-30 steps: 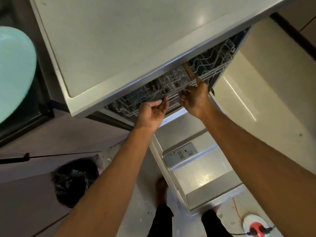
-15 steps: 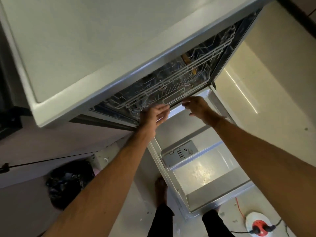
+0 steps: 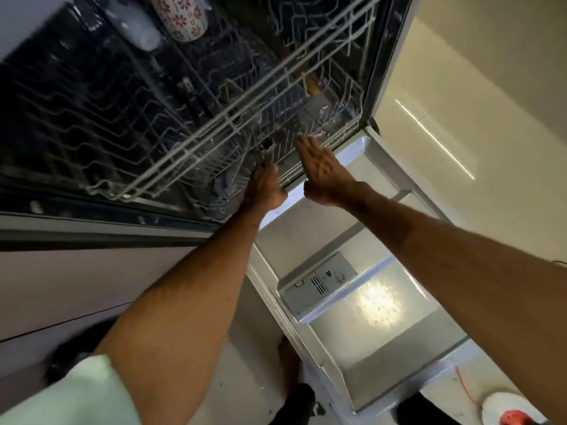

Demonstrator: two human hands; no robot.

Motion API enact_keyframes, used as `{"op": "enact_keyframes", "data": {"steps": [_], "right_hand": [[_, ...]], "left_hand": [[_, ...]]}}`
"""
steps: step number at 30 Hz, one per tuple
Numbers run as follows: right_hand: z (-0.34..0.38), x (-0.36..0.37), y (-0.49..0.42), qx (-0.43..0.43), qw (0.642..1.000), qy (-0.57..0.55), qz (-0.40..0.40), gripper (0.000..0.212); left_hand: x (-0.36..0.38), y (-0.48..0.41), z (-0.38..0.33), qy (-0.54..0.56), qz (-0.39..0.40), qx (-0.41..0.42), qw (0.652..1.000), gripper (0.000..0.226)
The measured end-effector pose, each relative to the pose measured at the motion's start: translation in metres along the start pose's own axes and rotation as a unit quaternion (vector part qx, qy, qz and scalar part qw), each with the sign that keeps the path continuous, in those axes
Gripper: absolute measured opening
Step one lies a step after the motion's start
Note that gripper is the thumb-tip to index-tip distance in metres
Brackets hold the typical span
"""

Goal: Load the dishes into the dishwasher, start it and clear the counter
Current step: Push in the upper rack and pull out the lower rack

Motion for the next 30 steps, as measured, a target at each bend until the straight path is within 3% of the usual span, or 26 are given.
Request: {"op": "enact_keyframes", "data": {"steps": [3, 8, 13, 17, 23, 27, 30], "right_hand": [[0.004, 0.004, 0.004, -0.047, 0.995, 0.078, 0.031, 0.094], [0.007, 0.041, 0.045, -0.028, 0.972, 0.179, 0.153, 0.078], [-0.005, 0.056, 0.128, -0.008, 0.979, 0.133, 0.155, 0.062], [-0.019, 0.070, 0.203, 0.023, 0.965, 0.139, 0.222, 0.064], [-0.049, 0.110, 0.310, 0.072, 0.938, 0.141, 0.309, 0.050], [-0.055, 0.116, 0.356, 0.053, 0.948, 0.132, 0.284, 0.072], [-0.053, 0.116, 0.348, 0.046, 0.956, 0.132, 0.256, 0.070]], "left_hand": [[0.003, 0.017, -0.003, 0.009, 0.023, 0.012, 1.000, 0.046], [0.032, 0.080, -0.030, 0.071, 0.104, 0.013, 0.992, 0.052], [0.076, 0.157, -0.058, 0.135, 0.152, 0.009, 0.979, 0.053], [0.114, 0.224, -0.082, 0.132, 0.216, -0.007, 0.967, 0.064], [0.150, 0.332, -0.137, 0.121, 0.315, -0.001, 0.941, 0.059], [0.163, 0.375, -0.163, 0.142, 0.284, -0.002, 0.948, 0.090], [0.158, 0.374, -0.165, 0.123, 0.267, -0.013, 0.956, 0.089]]}}
Point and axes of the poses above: each hand's wrist, its own y-axis away from the middle knuckle, its own x-axis out of the palm, z = x × y, the point moved 4 cm from there along -y, towards the middle knuckle, and after that the axes turned 2 degrees about y, right-handed, at the moved point
